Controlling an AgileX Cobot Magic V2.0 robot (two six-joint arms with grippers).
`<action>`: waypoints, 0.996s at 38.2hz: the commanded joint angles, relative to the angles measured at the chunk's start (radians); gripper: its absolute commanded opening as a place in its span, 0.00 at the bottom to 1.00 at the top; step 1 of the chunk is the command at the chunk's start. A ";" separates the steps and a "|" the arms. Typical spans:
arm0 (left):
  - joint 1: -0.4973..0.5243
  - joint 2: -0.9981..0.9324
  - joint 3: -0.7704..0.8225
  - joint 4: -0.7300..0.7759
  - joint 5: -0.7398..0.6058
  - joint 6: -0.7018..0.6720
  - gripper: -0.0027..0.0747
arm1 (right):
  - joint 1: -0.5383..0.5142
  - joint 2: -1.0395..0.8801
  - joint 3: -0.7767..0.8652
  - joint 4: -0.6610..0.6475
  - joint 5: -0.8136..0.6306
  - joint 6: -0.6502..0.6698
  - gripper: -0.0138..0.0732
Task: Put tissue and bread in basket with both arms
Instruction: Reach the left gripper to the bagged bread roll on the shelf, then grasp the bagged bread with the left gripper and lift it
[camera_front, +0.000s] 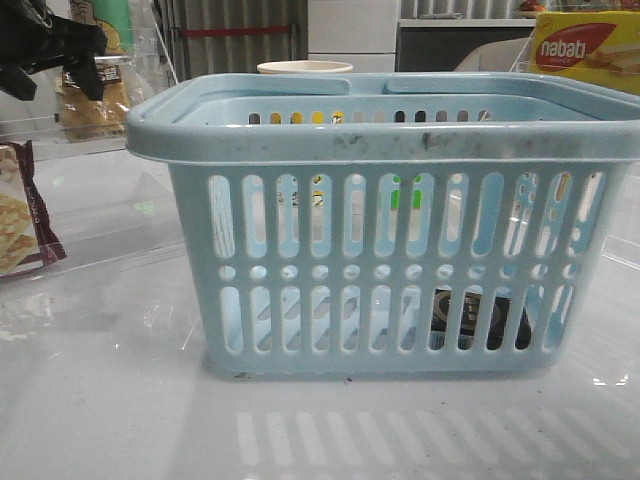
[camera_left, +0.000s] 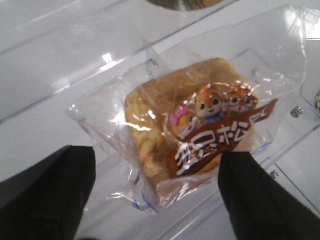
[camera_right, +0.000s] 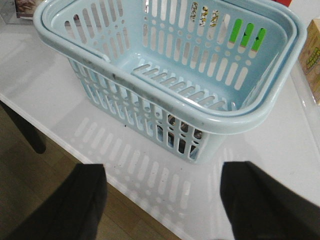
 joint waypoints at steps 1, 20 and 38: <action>-0.005 -0.053 -0.037 -0.009 -0.078 -0.004 0.70 | 0.000 0.003 -0.026 0.005 -0.062 -0.011 0.83; -0.005 -0.025 -0.037 -0.009 -0.114 -0.004 0.21 | 0.000 0.003 -0.026 0.005 -0.062 -0.011 0.83; -0.025 -0.128 -0.037 0.007 -0.028 0.007 0.15 | 0.000 0.003 -0.026 0.005 -0.062 -0.011 0.83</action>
